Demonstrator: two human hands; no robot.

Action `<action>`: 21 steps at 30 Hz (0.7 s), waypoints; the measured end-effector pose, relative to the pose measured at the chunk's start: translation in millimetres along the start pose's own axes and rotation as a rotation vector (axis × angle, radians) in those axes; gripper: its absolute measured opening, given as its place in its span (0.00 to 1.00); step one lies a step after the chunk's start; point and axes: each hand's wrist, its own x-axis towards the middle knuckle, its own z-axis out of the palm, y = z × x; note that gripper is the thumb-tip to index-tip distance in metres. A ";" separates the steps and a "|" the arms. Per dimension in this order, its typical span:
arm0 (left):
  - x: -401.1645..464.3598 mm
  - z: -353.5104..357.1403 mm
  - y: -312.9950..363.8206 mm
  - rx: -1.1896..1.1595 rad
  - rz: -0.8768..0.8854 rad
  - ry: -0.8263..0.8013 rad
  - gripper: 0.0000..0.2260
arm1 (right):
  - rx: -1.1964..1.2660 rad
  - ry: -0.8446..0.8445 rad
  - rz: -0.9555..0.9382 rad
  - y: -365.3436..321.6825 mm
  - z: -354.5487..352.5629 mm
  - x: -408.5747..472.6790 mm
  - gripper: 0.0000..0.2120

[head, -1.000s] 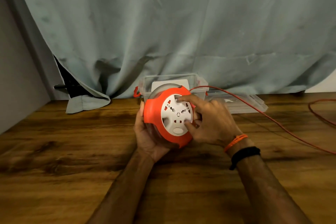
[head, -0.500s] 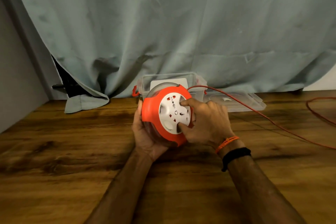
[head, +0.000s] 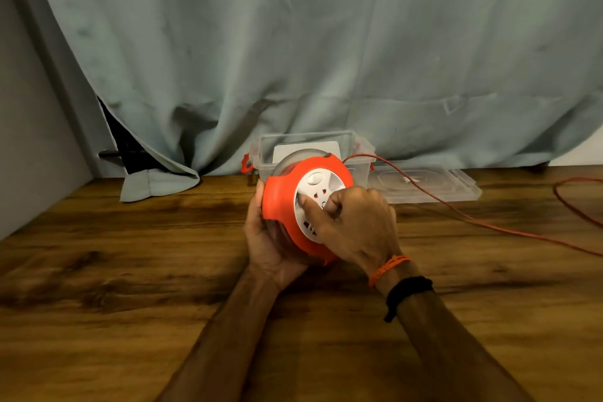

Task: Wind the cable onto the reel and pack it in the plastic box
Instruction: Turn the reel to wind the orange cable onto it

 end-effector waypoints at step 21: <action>0.9 -1.0 -0.4 -0.047 -0.003 -0.074 0.35 | -0.200 -0.107 -0.323 38.5 -19.7 11.7 0.32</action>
